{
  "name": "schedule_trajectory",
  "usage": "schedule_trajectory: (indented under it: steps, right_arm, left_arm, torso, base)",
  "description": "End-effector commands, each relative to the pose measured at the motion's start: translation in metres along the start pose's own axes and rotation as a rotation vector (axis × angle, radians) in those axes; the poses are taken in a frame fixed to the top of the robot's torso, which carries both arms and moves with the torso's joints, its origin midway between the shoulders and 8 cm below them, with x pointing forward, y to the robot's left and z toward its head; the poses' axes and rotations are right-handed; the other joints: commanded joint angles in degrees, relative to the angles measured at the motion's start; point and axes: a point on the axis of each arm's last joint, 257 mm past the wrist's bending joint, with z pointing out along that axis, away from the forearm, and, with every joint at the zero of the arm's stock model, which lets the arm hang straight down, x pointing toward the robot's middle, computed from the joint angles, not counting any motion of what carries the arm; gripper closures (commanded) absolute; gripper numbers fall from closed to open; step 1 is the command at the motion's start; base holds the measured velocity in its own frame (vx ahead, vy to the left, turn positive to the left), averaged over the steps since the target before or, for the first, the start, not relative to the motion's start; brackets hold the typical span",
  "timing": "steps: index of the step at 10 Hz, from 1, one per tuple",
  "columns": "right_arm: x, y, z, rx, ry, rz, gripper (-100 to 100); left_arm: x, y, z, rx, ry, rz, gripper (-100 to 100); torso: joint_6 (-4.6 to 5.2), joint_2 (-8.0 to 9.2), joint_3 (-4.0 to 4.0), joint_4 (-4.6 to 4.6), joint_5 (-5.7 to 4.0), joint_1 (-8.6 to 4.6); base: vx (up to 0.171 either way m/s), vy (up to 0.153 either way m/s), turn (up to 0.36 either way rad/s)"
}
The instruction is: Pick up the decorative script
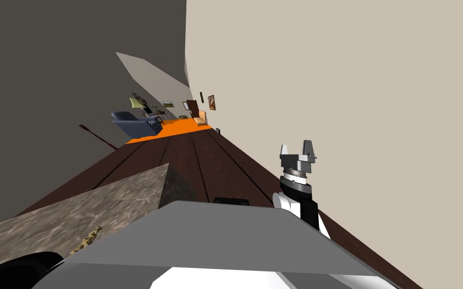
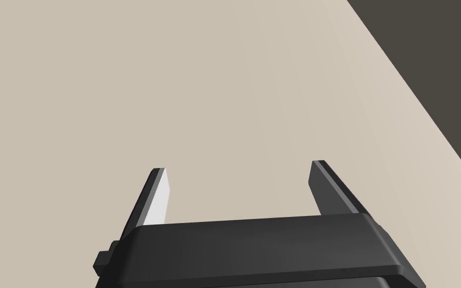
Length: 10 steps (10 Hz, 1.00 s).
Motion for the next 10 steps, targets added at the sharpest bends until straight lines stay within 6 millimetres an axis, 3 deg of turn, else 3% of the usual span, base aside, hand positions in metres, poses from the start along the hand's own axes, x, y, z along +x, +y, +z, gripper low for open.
schedule_trajectory:
  steps: [1,3,6,10]
  right_arm:
    - [0.000,0.000,0.000,0.000,0.000,0.000,0]
    - [0.000,0.000,0.000,0.000,0.000,0.000,0]
    - [0.000,0.000,0.000,0.000,0.000,0.000,0]
    - [0.000,0.000,0.000,0.000,0.000,0.000,0]
  left_arm:
    - [0.001,0.014,-0.008,-0.040,-0.005,-0.011,-100]
    - [-0.006,0.037,-0.032,-0.115,-0.019,-0.025,-100]
    - [-0.011,0.056,-0.052,-0.180,-0.033,-0.038,-100]
    - [-0.019,0.067,-0.061,-0.215,-0.045,-0.043,-100]
  torso:
    - [0.00,0.00,0.00,0.00,0.00,0.00]
    - [-0.03,0.05,0.03,0.01,0.01,-0.05]
    - [-0.03,0.05,0.03,0.01,0.01,-0.03]
    - [-0.03,-0.05,-0.03,-0.01,0.06,0.13]
  base:
    - [0.127,0.058,-0.074]
    - [0.139,0.050,-0.165]
    - [0.135,0.062,-0.127]
    - [0.128,0.085,-0.128]
